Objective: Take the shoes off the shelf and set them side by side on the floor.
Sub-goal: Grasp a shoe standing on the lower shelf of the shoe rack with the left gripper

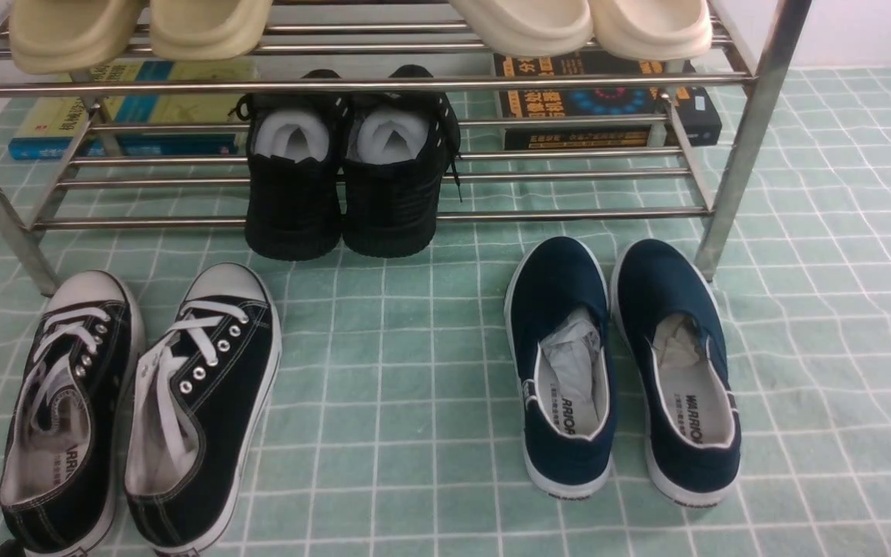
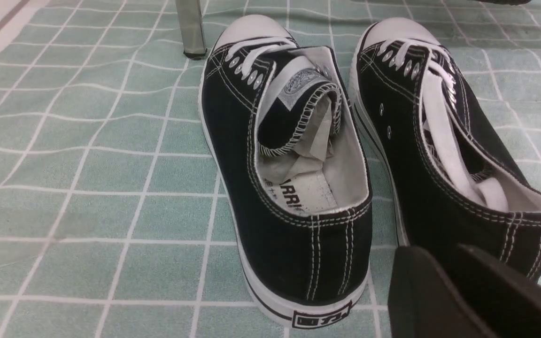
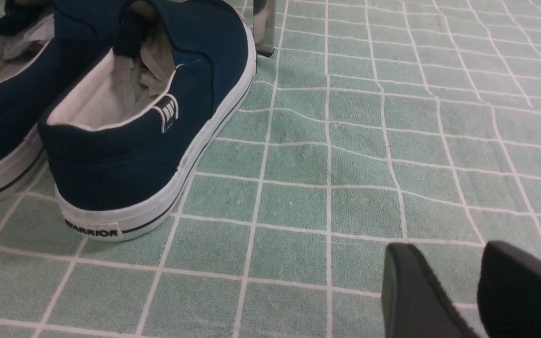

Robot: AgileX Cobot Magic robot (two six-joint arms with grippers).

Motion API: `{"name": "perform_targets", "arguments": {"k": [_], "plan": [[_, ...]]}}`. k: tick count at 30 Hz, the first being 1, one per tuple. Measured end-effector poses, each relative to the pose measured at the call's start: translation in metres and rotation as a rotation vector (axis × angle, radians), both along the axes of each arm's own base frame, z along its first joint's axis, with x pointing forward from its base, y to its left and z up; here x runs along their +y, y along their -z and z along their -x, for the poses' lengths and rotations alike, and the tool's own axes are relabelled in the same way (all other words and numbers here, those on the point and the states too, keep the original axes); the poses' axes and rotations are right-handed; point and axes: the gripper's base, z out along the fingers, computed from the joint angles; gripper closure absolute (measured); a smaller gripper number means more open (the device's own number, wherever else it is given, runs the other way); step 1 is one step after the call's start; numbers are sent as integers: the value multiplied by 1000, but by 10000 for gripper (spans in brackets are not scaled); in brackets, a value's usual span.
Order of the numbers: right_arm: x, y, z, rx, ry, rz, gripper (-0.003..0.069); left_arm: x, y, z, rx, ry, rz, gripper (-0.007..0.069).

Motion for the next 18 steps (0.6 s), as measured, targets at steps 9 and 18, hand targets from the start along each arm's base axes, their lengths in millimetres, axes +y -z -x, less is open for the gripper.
{"name": "perform_targets", "arguments": {"k": [9,18], "plan": [[0,0,0,0,0,0,420,-15,-8,-1,-9,-79,979,484],[0,0,0,0,0,0,420,-9,-20,-3,-138,-112,1230,480]]}}
